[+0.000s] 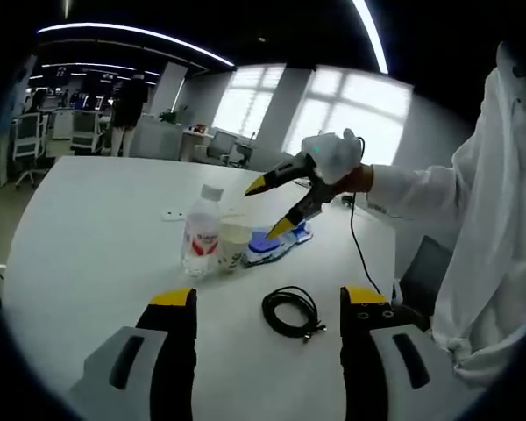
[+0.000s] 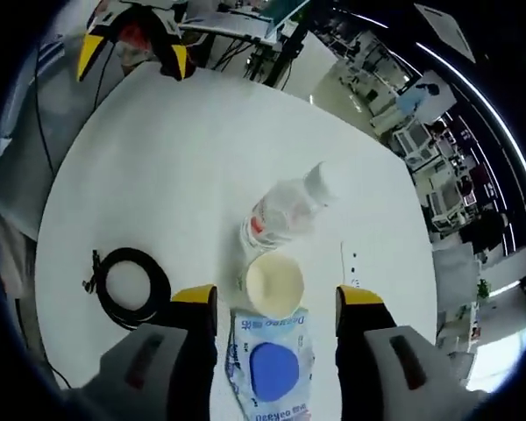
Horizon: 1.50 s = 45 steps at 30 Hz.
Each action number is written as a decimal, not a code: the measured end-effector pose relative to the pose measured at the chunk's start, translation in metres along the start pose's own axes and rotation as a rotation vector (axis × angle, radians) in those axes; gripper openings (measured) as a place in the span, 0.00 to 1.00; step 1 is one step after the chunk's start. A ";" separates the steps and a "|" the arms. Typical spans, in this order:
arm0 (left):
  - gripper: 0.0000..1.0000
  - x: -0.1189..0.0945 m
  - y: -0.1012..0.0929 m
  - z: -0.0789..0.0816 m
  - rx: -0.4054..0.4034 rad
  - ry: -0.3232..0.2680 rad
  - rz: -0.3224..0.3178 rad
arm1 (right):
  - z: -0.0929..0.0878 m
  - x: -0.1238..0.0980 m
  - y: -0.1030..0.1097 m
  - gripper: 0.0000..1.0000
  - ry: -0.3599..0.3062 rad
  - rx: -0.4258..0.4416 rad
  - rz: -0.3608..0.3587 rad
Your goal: Arrange the tabletop items into an orderly group along one side of the table until the central work area is clear of visible clutter.
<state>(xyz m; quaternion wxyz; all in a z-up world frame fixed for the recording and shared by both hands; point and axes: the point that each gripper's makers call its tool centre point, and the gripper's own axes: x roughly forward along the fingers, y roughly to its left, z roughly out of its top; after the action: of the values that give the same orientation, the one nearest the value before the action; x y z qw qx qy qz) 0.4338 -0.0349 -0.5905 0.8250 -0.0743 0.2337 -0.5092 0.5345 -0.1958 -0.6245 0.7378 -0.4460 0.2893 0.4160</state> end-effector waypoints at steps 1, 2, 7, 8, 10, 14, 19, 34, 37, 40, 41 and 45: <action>0.67 0.001 -0.002 0.001 0.005 0.001 -0.003 | 0.001 -0.003 -0.001 0.52 -0.013 0.019 -0.009; 0.67 0.001 -0.004 0.002 0.008 0.002 -0.005 | 0.005 -0.007 -0.002 0.52 -0.042 0.045 -0.025; 0.67 0.004 -0.012 0.006 0.025 0.011 -0.017 | 0.002 -0.021 -0.003 0.55 -0.054 0.102 -0.052; 0.67 0.005 -0.013 0.006 0.030 0.014 -0.018 | 0.003 -0.025 -0.002 0.56 -0.072 0.145 -0.060; 0.67 0.006 -0.016 0.008 0.035 0.015 -0.020 | 0.002 -0.031 -0.003 0.57 -0.085 0.187 -0.080; 0.67 0.011 -0.024 0.012 0.047 0.019 -0.031 | 0.004 -0.043 -0.002 0.56 -0.128 0.276 -0.117; 0.67 0.018 -0.035 0.015 0.064 0.031 -0.047 | -0.005 -0.059 -0.002 0.59 -0.162 0.365 -0.169; 0.67 0.043 -0.061 0.018 0.088 0.056 -0.089 | -0.046 -0.084 0.040 0.61 -0.207 0.682 -0.220; 0.67 0.048 -0.065 0.016 0.092 0.065 -0.095 | -0.056 -0.084 0.053 0.60 -0.204 0.749 -0.221; 0.67 0.053 -0.067 0.014 0.094 0.072 -0.096 | -0.062 -0.082 0.064 0.59 -0.207 0.811 -0.227; 0.67 0.056 -0.067 0.013 0.098 0.077 -0.096 | -0.063 -0.081 0.067 0.59 -0.212 0.832 -0.226; 0.67 0.063 -0.070 0.007 0.098 0.094 -0.098 | -0.072 -0.073 0.087 0.58 -0.184 0.906 -0.222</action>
<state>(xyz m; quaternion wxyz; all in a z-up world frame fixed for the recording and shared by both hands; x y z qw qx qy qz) 0.4042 -0.1235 -0.5787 0.7899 -0.0212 0.2429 -0.5627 0.4195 -0.2641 -0.6336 0.9206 -0.0691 0.3257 0.2042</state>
